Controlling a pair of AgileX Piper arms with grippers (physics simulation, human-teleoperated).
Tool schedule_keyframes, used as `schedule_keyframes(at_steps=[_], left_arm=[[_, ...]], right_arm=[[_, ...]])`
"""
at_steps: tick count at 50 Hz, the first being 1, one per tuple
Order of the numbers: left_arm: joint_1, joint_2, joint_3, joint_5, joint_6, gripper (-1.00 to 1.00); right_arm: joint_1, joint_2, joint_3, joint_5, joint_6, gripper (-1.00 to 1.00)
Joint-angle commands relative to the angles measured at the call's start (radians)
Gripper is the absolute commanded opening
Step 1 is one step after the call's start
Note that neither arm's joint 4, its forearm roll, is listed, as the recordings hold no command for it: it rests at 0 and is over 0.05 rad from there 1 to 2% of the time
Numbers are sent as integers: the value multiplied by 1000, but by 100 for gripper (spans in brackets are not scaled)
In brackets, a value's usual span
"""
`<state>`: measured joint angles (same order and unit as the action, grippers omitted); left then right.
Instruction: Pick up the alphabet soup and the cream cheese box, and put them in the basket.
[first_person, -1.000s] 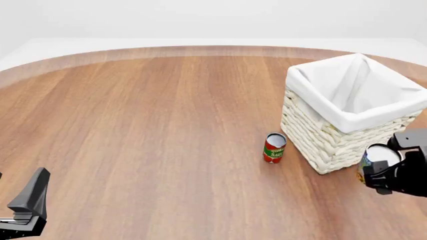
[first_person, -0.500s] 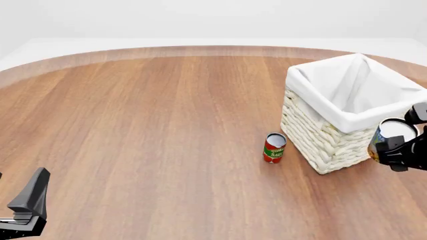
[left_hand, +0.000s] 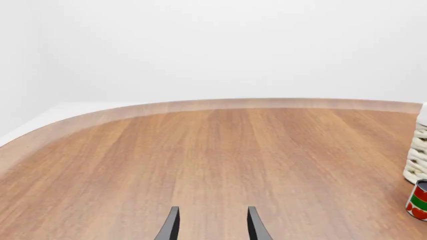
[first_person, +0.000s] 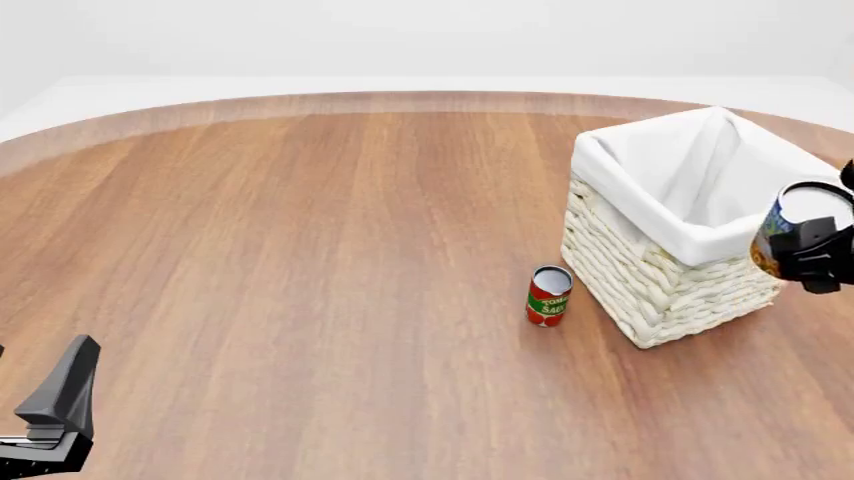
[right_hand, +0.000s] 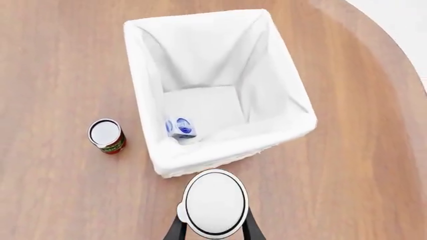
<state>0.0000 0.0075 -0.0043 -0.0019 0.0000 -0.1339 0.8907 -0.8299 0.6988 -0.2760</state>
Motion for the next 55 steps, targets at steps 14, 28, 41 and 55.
schedule_keyframes(at_steps=[14, 28, 41, 55], left_arm=[[0, 0, 0, 0, 0, 100], [0, 0, 0, 0, 0, 100], [0, 0, 0, 0, 0, 100], [0, 0, 0, 0, 0, 100]], right_arm=[[36, 66, -132, -25, 59, -100], [54, 171, -203, -94, 85, -100], [60, 240, -145, -188, 84, -100], [49, 326, -308, -113, 93, -100]])
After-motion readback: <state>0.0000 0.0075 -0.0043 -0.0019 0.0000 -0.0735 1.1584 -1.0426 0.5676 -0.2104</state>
